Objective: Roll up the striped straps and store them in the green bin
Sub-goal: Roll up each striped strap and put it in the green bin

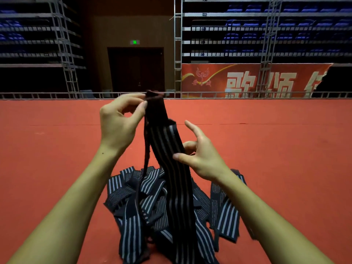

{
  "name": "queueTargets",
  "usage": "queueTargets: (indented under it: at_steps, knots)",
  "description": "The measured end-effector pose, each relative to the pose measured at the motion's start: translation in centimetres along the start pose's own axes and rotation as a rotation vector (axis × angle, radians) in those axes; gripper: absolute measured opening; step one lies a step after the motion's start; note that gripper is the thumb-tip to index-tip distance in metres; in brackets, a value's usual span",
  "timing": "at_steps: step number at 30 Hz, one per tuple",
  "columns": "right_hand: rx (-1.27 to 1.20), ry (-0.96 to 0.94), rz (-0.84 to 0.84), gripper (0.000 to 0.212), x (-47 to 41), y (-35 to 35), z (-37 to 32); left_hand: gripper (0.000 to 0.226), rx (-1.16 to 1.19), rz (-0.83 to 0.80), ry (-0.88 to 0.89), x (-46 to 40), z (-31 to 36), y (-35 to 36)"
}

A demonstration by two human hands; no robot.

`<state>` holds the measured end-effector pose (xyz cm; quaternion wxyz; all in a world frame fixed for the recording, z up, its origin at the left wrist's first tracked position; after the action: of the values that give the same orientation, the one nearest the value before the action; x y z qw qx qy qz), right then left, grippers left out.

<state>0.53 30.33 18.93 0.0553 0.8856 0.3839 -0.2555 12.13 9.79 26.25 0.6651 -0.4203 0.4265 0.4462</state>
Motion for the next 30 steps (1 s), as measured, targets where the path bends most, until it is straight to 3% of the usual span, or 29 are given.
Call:
queueTargets:
  at_steps: [6,10,15,30]
  knots:
    - [0.058,-0.026,-0.005,0.094,-2.4,0.0,-1.4,0.006,0.110,-0.099,-0.011,-3.2,1.1,-0.1]
    - [-0.086,-0.157,0.091,0.079,-5.1,0.5,-4.5,0.007,0.146,-0.143,0.031,-4.8,2.0,0.1]
    - [-0.058,-0.325,0.196,0.065,-8.1,0.5,-8.3,0.012,0.195,-0.201,0.041,-6.5,1.6,0.3]
    - [-0.040,-0.325,0.233,0.050,-10.1,0.2,-11.4,0.021,0.263,-0.232,-0.056,-8.8,1.2,0.7]
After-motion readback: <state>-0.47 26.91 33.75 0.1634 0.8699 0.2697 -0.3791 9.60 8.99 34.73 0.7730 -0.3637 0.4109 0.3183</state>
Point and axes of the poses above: each hand's wrist, its own x-axis away from the middle knuckle, its own y-axis out of the palm, z = x × y, the point moved 2 cm from there along -x, towards the middle knuckle, and after that the axes turned 15 degrees about -x, right-handed, at the moved point
